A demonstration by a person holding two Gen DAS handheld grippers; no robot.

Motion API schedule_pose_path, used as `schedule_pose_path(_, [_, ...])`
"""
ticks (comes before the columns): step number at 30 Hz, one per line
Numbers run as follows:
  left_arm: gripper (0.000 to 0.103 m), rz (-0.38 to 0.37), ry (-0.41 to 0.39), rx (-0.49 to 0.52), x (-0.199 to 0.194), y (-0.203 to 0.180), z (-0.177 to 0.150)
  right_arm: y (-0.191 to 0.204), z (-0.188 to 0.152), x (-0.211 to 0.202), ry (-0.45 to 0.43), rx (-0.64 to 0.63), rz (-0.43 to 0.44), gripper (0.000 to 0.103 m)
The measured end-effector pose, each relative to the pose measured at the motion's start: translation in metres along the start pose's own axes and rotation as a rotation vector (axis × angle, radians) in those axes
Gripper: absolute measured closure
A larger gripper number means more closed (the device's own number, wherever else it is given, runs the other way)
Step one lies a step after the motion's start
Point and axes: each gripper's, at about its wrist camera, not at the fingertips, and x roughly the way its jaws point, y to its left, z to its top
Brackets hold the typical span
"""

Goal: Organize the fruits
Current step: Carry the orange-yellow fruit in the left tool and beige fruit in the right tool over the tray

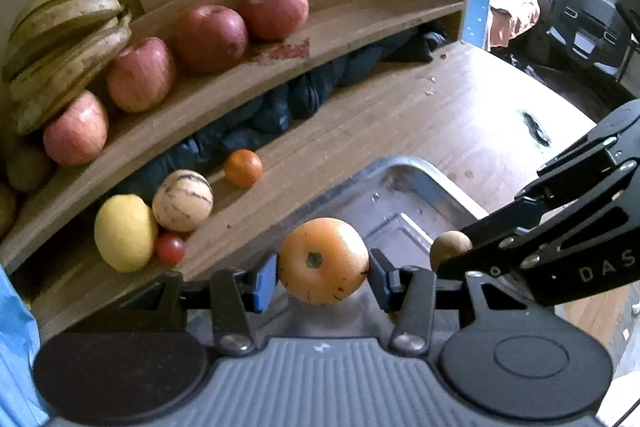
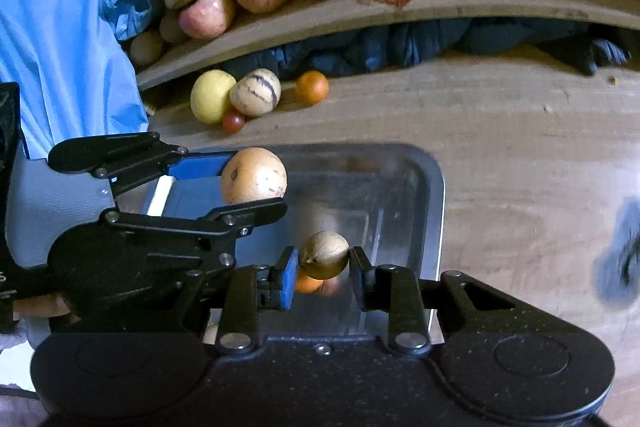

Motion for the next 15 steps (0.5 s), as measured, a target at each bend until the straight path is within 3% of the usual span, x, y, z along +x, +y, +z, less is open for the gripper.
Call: schedule_pose_path(15, [0.051, -0.035, 0.014, 0.06, -0.006, -0.007, -0.025, 0.014, -0.046, -0.002, 0.021, 0.065, -0.038, 0.073])
